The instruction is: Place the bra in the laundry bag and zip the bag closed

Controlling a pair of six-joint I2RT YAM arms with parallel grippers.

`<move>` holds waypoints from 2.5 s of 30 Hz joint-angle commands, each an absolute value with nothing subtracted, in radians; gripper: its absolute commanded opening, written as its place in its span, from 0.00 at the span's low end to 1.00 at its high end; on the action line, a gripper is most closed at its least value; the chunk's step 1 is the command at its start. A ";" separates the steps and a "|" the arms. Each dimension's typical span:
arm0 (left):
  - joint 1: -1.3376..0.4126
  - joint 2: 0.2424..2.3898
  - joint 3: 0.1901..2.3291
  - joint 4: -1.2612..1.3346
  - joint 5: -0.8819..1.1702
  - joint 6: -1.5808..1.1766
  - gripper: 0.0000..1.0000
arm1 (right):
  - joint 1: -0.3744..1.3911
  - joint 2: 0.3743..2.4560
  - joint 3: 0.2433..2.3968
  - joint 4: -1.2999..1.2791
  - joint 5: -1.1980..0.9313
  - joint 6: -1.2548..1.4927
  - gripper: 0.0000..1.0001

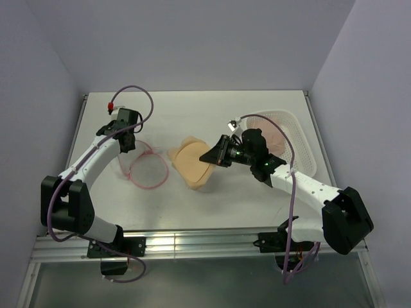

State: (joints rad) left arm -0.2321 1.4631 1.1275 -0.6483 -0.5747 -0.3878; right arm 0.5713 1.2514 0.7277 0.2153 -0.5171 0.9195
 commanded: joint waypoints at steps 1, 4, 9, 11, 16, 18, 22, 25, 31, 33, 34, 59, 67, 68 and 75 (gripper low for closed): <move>-0.216 1.493 1.137 -0.643 -0.620 -0.420 0.50 | 0.565 1.221 0.719 0.236 -0.535 0.914 0.00; -0.199 1.500 1.124 -0.626 -0.615 -0.432 0.46 | 0.565 1.212 0.712 0.235 -0.532 0.911 0.00; -0.192 1.509 1.126 -0.617 -0.607 -0.436 0.37 | 0.565 1.210 0.700 0.242 -0.534 0.913 0.00; -0.192 1.516 1.132 -0.620 -0.586 -0.439 0.26 | 0.568 1.210 0.684 0.262 -0.535 0.925 0.00; -0.198 1.479 1.115 -0.608 -0.464 -0.449 0.00 | 0.568 1.204 0.663 0.282 -0.538 0.931 0.00; -0.202 1.442 1.103 -0.609 -0.394 -0.456 0.00 | 0.571 1.204 0.666 0.284 -0.545 0.928 0.00; -0.253 1.365 1.092 -0.612 -0.307 -0.463 0.00 | 0.597 1.223 0.698 0.249 -0.555 0.900 0.00; -0.294 1.325 1.106 -0.627 -0.270 -0.474 0.00 | 0.615 1.238 0.721 0.235 -0.564 0.885 0.00; -0.377 1.273 1.124 -0.638 -0.204 -0.485 0.00 | 0.638 1.276 0.759 0.210 -0.580 0.857 0.00; -0.396 1.264 1.112 -0.631 -0.187 -0.492 0.00 | 0.641 1.290 0.764 0.215 -0.587 0.862 0.00; -0.412 1.256 1.105 -0.624 -0.164 -0.494 0.00 | 0.641 1.295 0.768 0.210 -0.589 0.861 0.00; -0.656 1.115 0.848 -0.417 0.043 -0.600 0.00 | 0.727 1.693 0.776 0.569 -0.523 1.140 0.00; -0.687 1.045 0.813 -0.414 0.005 -0.672 0.00 | 0.784 1.766 0.715 0.770 -0.390 1.336 0.00; -0.687 1.039 0.818 -0.423 -0.036 -0.679 0.00 | 0.794 1.769 0.729 0.756 -0.393 1.324 0.00; -0.687 1.040 0.896 -0.521 -0.166 -0.742 0.00 | 0.928 1.732 0.795 0.615 -0.333 1.266 0.00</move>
State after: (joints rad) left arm -0.6815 1.0534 0.8394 -0.5041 -0.0986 -0.6907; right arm 0.8764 1.7725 0.7460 0.6174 -0.3943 1.2667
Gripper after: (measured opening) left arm 0.022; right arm 0.147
